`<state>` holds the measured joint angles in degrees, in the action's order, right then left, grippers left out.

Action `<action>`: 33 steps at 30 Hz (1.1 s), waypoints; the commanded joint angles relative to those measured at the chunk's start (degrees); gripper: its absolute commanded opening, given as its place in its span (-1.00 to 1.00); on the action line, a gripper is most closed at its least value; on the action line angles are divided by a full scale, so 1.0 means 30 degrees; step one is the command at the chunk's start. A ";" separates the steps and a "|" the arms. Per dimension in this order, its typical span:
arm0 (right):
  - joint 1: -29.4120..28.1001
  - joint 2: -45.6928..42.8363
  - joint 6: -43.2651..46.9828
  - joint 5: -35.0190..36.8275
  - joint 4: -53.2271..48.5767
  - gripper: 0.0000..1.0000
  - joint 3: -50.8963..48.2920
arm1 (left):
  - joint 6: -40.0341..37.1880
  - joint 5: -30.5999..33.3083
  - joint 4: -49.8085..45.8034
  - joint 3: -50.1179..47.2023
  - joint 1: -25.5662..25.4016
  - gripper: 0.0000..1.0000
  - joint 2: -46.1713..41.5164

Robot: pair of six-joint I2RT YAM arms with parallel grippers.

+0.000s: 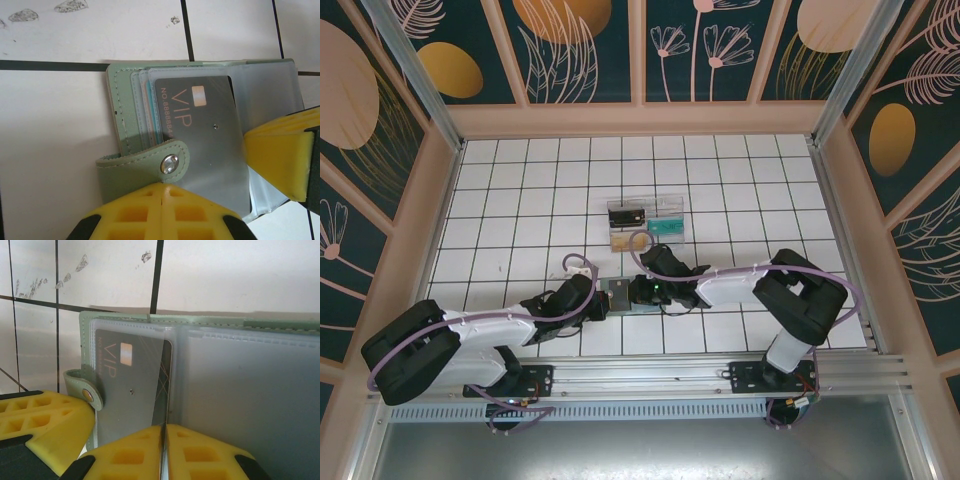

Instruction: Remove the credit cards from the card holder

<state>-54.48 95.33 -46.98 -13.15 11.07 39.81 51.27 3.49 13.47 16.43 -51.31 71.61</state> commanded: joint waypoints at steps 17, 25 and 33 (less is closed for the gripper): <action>0.0287 0.0692 -0.0439 -0.1460 0.1415 -0.74 -0.0195 | 0.0018 -0.0547 0.0401 -0.0172 0.0112 -1.00 0.0539; 0.0343 0.0077 -0.0480 -0.1498 0.1691 -1.00 -0.0493 | 0.0003 -0.0525 0.0321 -0.0143 0.0126 -1.00 0.0562; 0.1040 -0.1406 -0.0493 -0.0869 0.1325 -1.00 -0.1531 | 0.0070 0.0041 -0.0352 -0.0210 0.0113 -1.00 0.0270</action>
<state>-52.25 93.65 -48.38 -15.77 14.39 36.67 51.27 3.36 14.11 16.43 -51.20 72.07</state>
